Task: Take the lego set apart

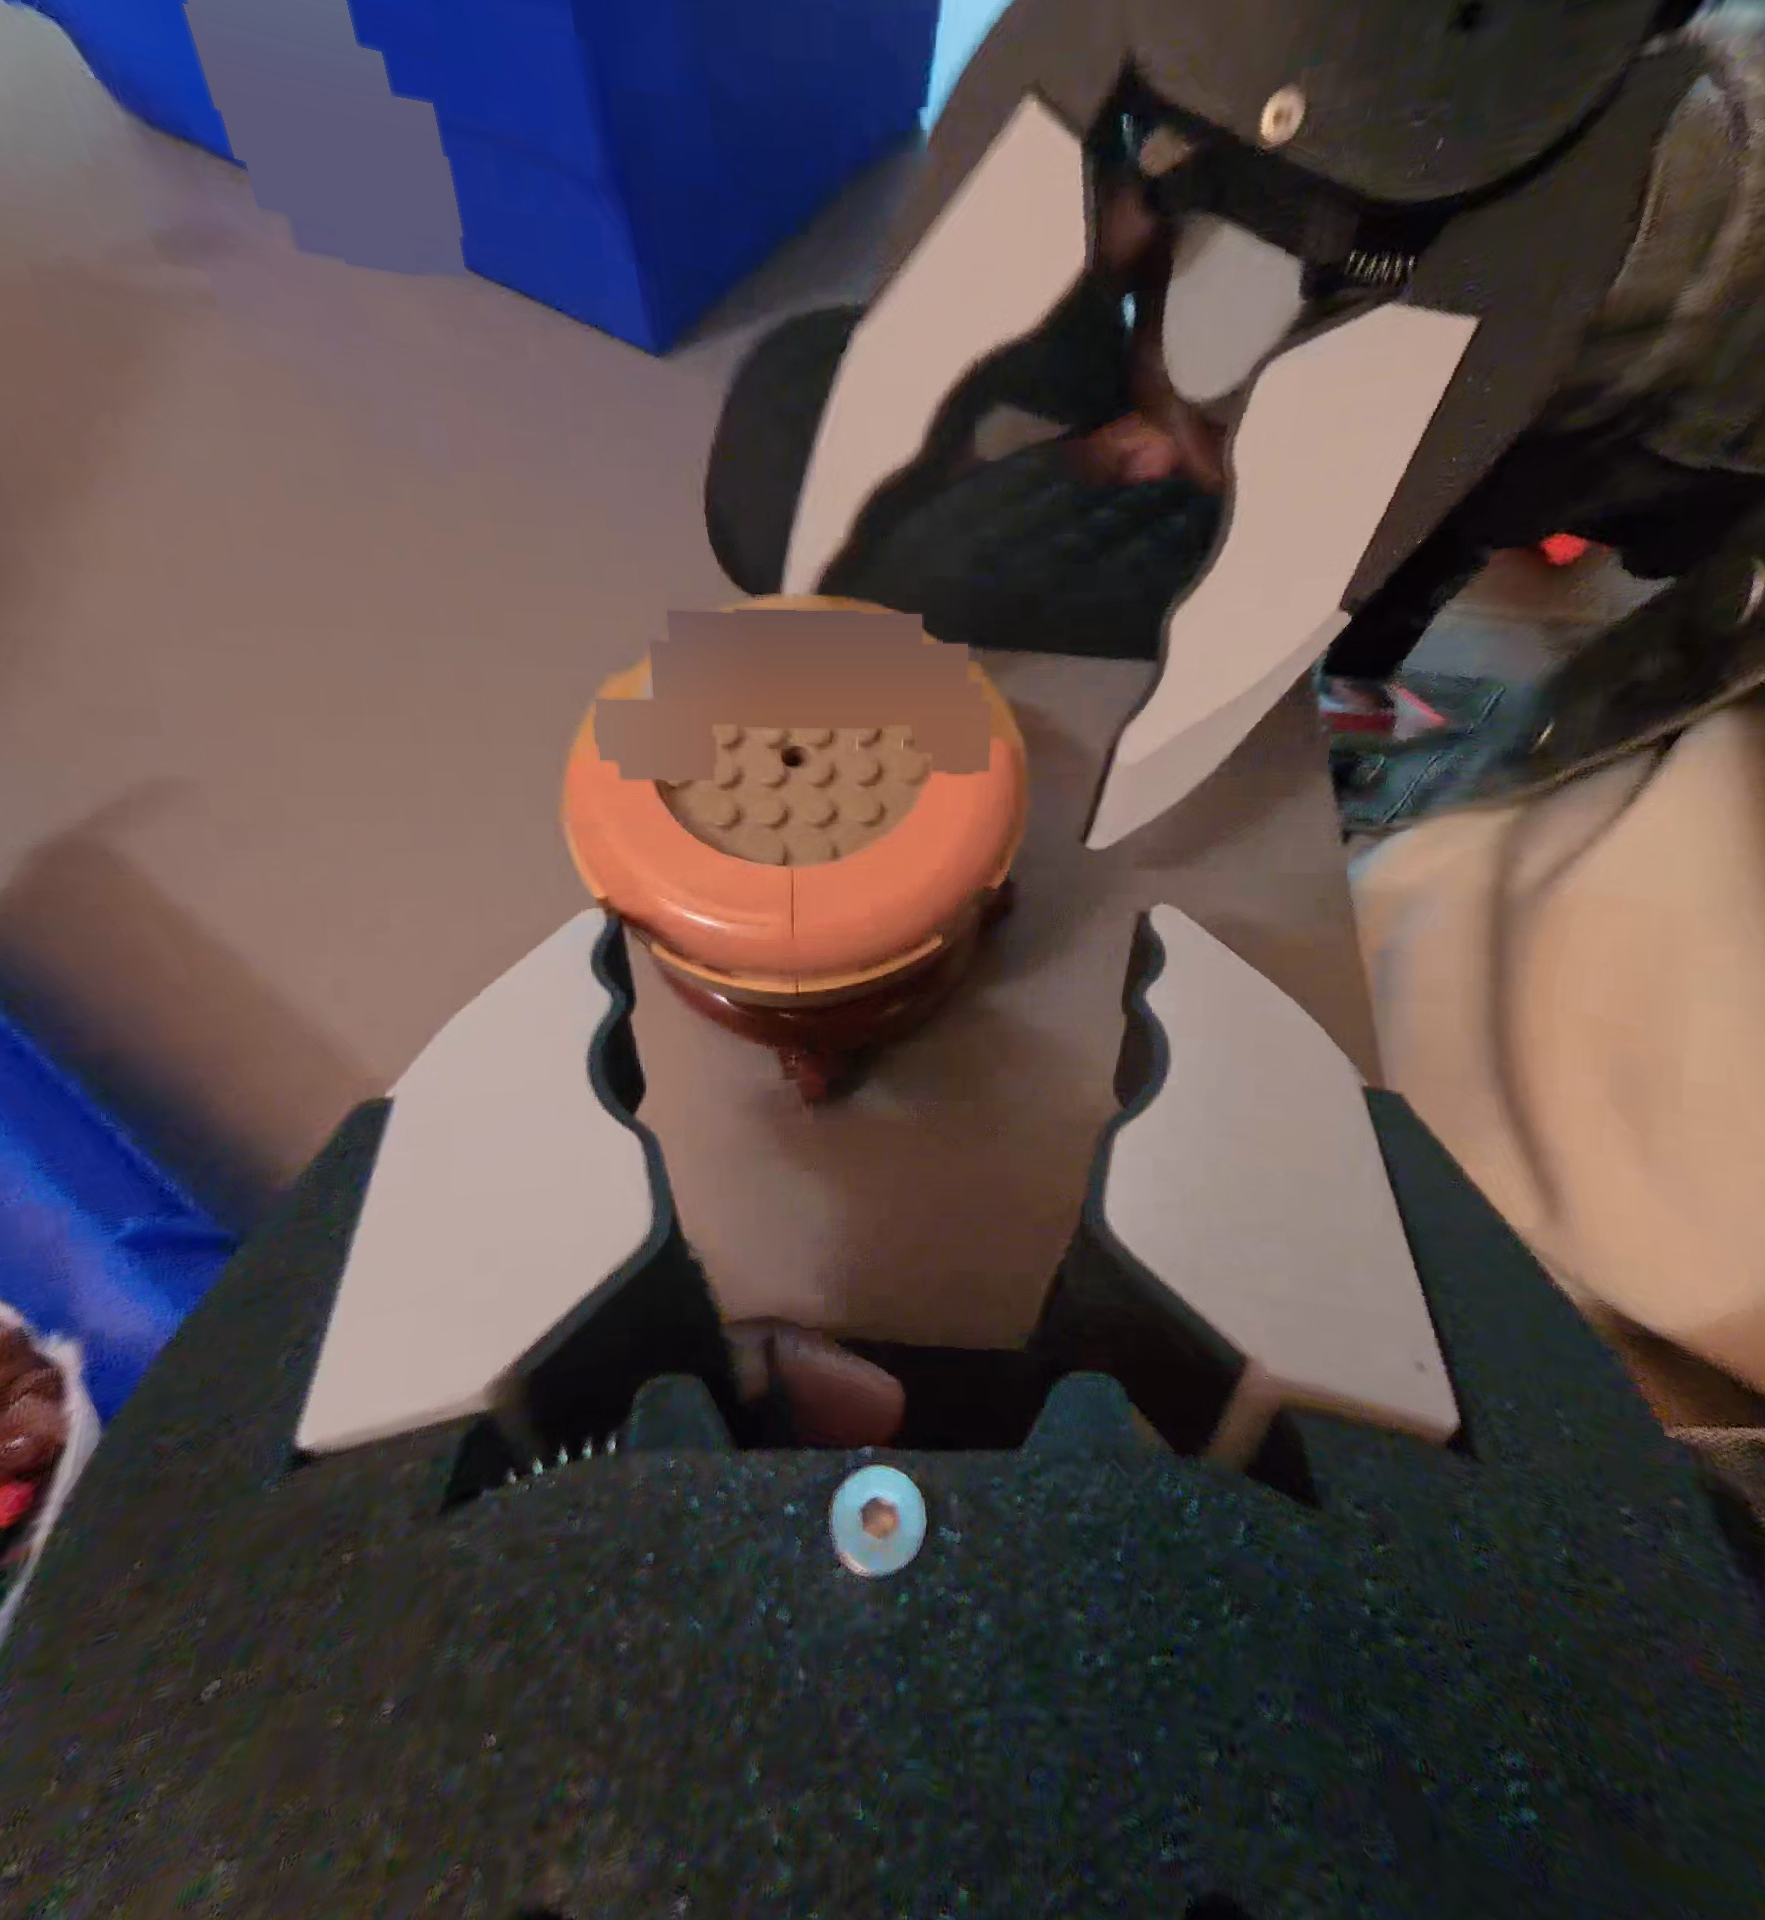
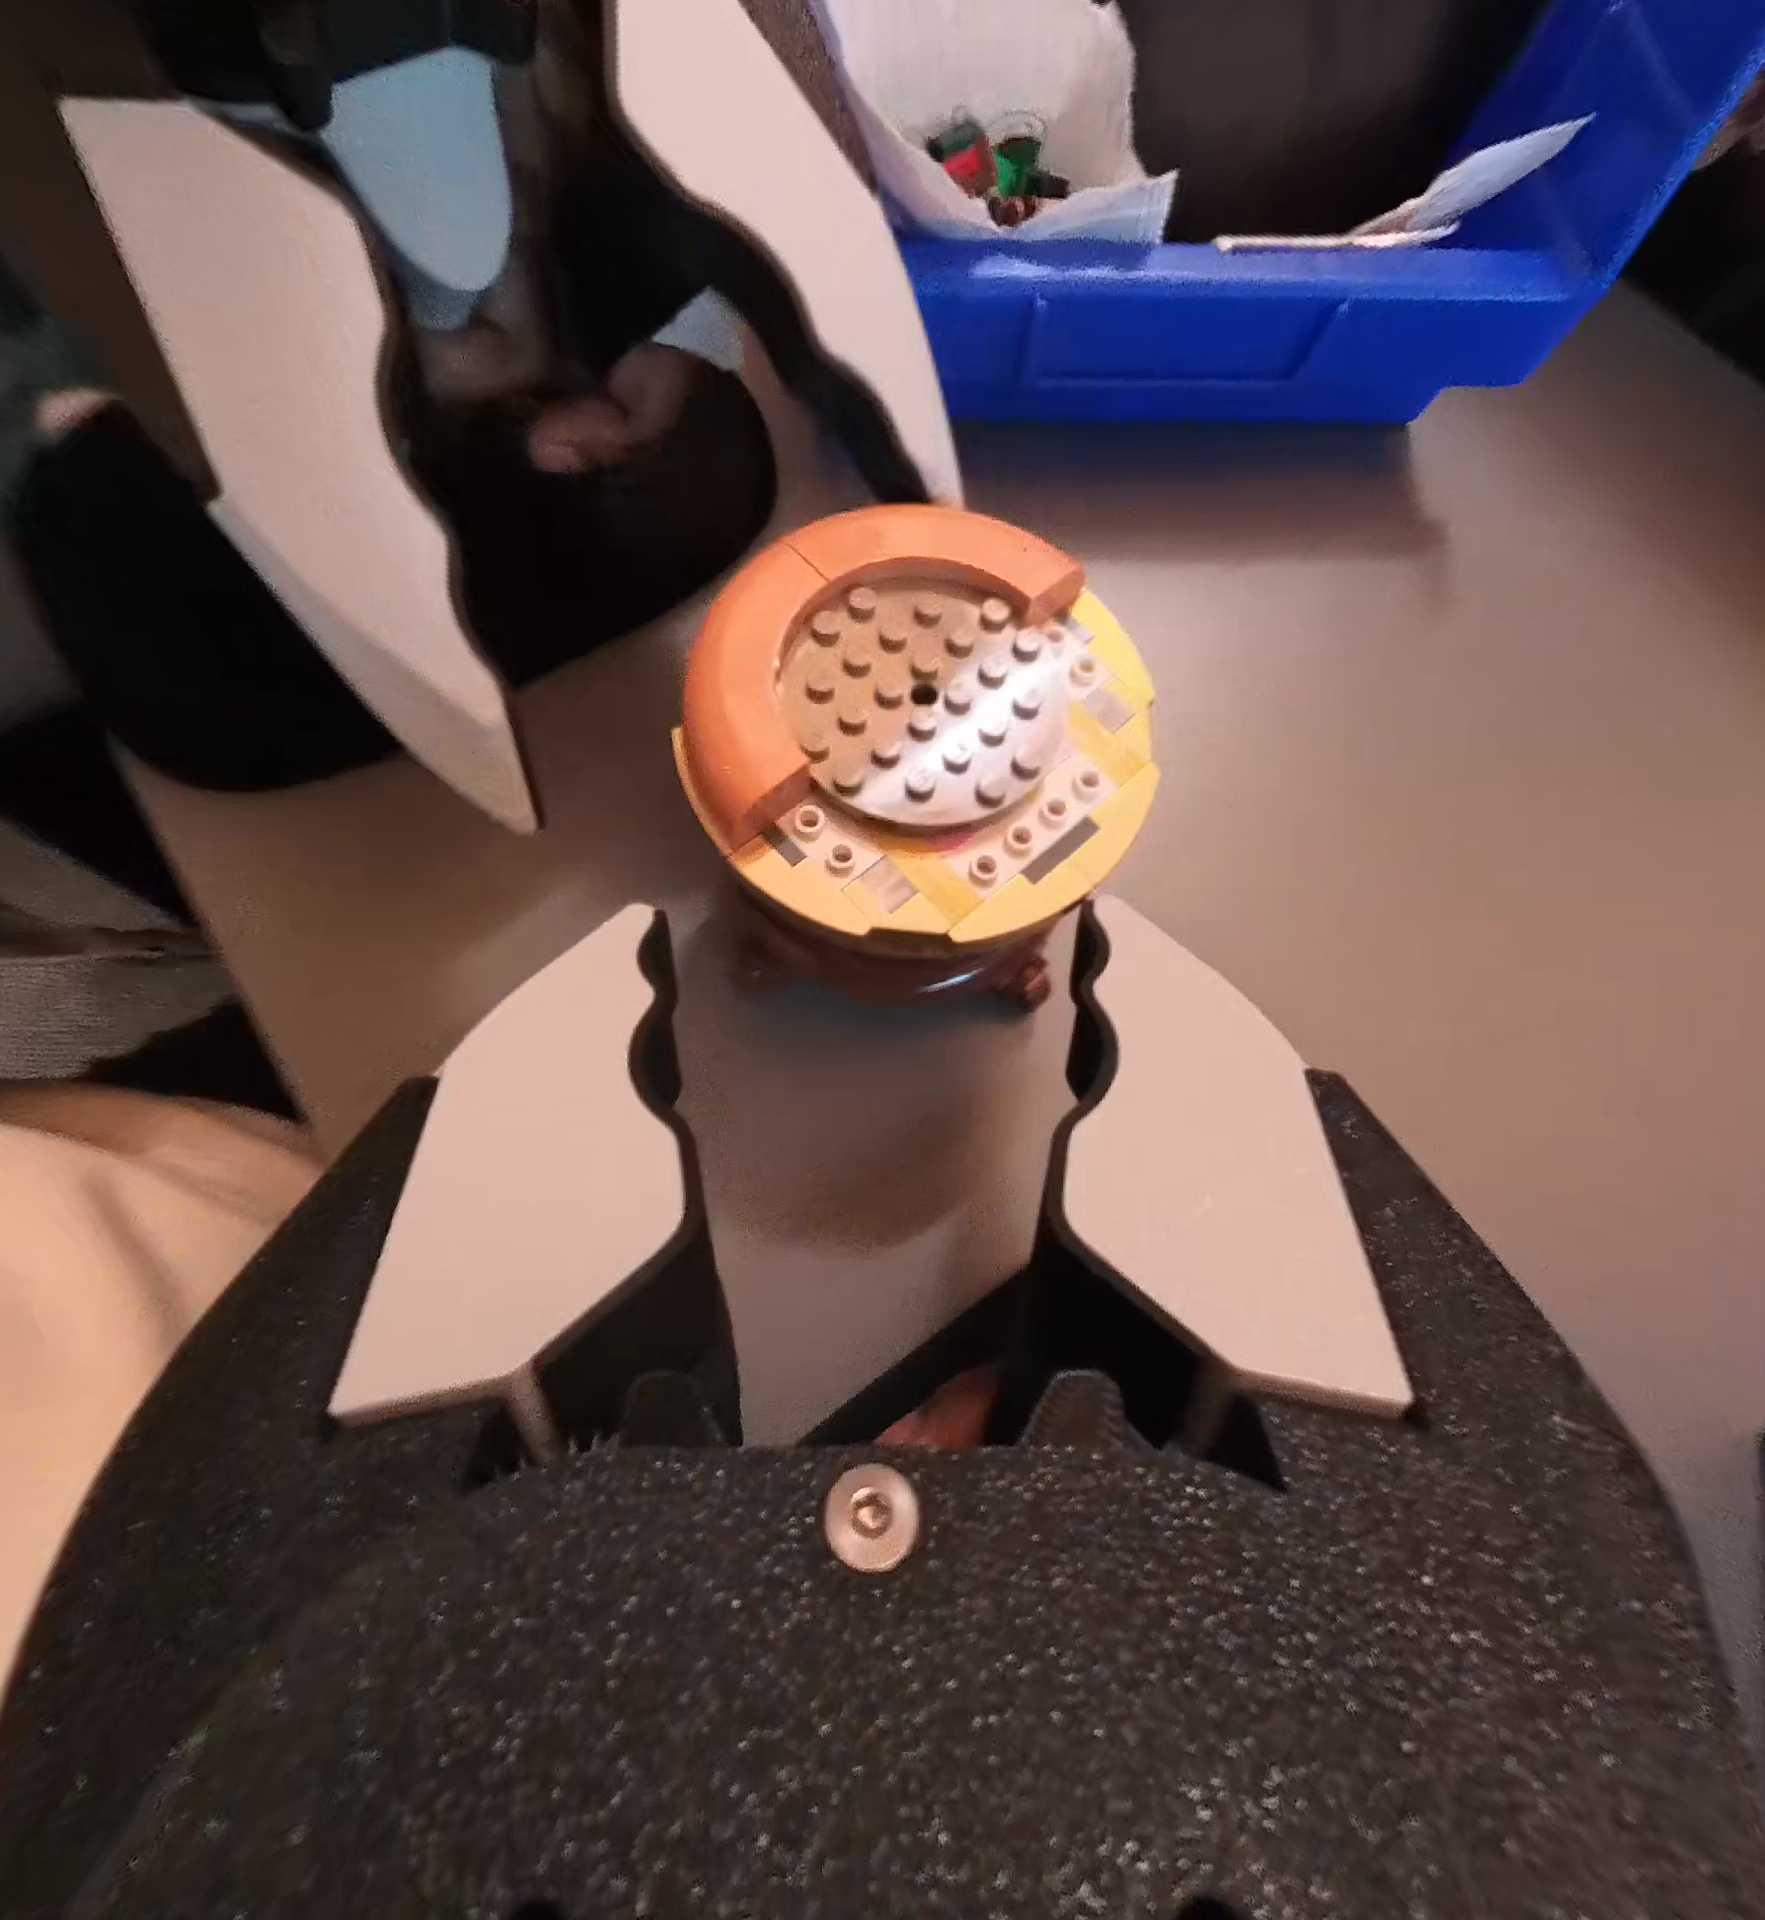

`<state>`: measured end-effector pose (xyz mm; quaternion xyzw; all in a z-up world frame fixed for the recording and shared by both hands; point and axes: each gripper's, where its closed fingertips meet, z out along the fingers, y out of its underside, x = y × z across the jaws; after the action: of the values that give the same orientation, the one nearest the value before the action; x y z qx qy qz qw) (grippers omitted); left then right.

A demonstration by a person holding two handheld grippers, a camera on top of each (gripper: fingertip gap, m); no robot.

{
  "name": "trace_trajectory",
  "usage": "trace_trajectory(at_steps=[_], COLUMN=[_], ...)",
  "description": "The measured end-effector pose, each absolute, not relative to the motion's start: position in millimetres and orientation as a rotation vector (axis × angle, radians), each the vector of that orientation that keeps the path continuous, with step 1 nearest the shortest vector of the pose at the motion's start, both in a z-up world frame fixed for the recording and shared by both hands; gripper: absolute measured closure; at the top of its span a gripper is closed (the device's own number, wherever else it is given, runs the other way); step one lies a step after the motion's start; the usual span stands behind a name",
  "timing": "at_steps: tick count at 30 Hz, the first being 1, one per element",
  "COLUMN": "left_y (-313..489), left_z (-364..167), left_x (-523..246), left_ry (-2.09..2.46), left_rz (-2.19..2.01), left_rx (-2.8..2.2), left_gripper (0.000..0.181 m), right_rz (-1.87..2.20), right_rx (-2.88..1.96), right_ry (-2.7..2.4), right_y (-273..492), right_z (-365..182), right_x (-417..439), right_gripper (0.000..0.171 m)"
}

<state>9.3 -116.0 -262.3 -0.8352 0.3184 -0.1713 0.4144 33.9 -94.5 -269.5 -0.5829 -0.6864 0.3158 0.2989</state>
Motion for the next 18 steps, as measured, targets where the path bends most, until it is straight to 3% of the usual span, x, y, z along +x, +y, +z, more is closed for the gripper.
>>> trace_trajectory(at_steps=[3, 12, 14, 18], left_y=[-117, -136, -144, -133], left_z=[-268, -269, -273, -257], left_x=[8, 41, 51, 21], left_ry=[0.803, 0.664, 0.714, 0.688], left_rz=[-0.352, -0.296, -0.317, -0.093], left_rx=[-2.106, -2.106, -2.125, -2.081], left_gripper=[0.096, 0.101, 0.111, 0.108], right_rz=[0.726, 0.774, 0.798, 0.812], right_rx=[-1.485, -0.771, -0.619, -0.767], right_ry=[-1.863, -2.532, -2.605, -2.529], right_y=[-83, -66, -61, -44], right_z=[-271, -274, -274, -260], right_x=[31, 41, 39, 33], right_gripper=[0.112, 0.111, 0.114, 0.108])
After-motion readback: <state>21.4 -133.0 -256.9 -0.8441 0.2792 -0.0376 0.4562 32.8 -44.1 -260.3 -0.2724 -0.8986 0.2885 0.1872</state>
